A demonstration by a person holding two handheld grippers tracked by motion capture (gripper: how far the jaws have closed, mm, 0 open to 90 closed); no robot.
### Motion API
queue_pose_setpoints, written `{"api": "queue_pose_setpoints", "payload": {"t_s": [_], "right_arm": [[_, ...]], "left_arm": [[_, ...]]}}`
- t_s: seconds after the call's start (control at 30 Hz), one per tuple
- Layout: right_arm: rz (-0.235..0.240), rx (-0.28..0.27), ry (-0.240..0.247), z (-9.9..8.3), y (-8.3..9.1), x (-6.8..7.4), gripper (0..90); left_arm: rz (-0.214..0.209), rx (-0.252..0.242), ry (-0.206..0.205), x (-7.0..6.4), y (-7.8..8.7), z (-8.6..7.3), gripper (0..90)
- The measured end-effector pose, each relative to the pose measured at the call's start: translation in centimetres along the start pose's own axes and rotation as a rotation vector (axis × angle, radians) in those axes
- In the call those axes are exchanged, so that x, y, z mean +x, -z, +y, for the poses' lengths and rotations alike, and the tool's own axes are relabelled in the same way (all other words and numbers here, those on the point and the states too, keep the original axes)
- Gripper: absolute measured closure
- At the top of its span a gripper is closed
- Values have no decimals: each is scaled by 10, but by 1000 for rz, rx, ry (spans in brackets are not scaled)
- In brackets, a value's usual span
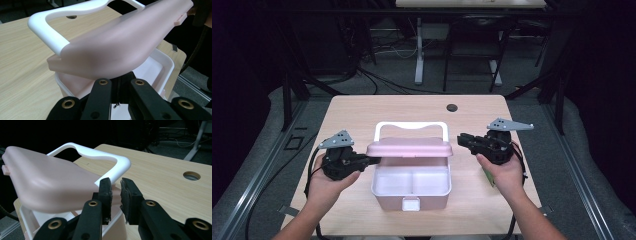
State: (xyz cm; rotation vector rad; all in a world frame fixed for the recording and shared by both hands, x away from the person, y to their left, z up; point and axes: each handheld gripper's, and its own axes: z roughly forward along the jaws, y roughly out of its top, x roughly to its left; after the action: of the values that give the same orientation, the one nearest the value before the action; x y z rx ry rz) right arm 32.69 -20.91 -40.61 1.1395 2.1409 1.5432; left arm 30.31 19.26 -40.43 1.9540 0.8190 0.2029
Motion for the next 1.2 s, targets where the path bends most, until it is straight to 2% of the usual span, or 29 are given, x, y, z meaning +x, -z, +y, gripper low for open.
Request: {"api": "queue_pose_setpoints", "payload": {"t_s": [0.13, 0.33, 0.37, 0.6, 0.63, 0.67, 0.7, 0.73, 0.77, 0.8, 0.83, 0.9, 1.1, 1.17, 1.2], "right_arm": [[-22, -4, 20, -2, 4, 3, 793], [-21, 18, 50, -10, 9, 11, 811], [-2, 16, 50, -13, 8, 13, 813], [16, 55, 74, -25, 3, 22, 839], [-36, 85, 93, -28, 3, 26, 845], [24, 68, 86, -31, 1, 25, 848], [24, 68, 86, -31, 1, 25, 848], [59, 69, 86, -33, 0, 25, 850], [-10, 92, 100, -34, 0, 29, 851], [56, 82, 99, -37, -3, 29, 852], [16, 93, 108, -38, -3, 32, 855], [55, 85, 107, -40, -4, 33, 856], [56, 96, 116, -45, -9, 38, 859], [61, 101, 119, -48, -11, 40, 860], [81, 104, 118, -51, -13, 41, 861]], "left_arm": [[8, -2, 0, 1, 0, 5, 900], [22, -10, 4, 6, -1, 15, 900], [25, -9, 0, 7, -1, 17, 900], [47, -4, -3, 9, -3, 26, 900], [49, -2, -4, 10, -3, 28, 900], [52, -2, -4, 11, -3, 28, 900], [52, -2, -4, 11, -3, 28, 900], [53, -3, -3, 11, -3, 29, 900], [52, -1, -2, 11, -3, 30, 900], [55, -4, -4, 12, -3, 31, 900], [54, -6, -2, 12, -3, 32, 900], [55, -11, -4, 12, -4, 34, 900], [58, -14, -2, 14, -4, 38, 900], [62, -16, 1, 15, -5, 39, 900], [62, -16, 2, 16, -5, 40, 900]]}}
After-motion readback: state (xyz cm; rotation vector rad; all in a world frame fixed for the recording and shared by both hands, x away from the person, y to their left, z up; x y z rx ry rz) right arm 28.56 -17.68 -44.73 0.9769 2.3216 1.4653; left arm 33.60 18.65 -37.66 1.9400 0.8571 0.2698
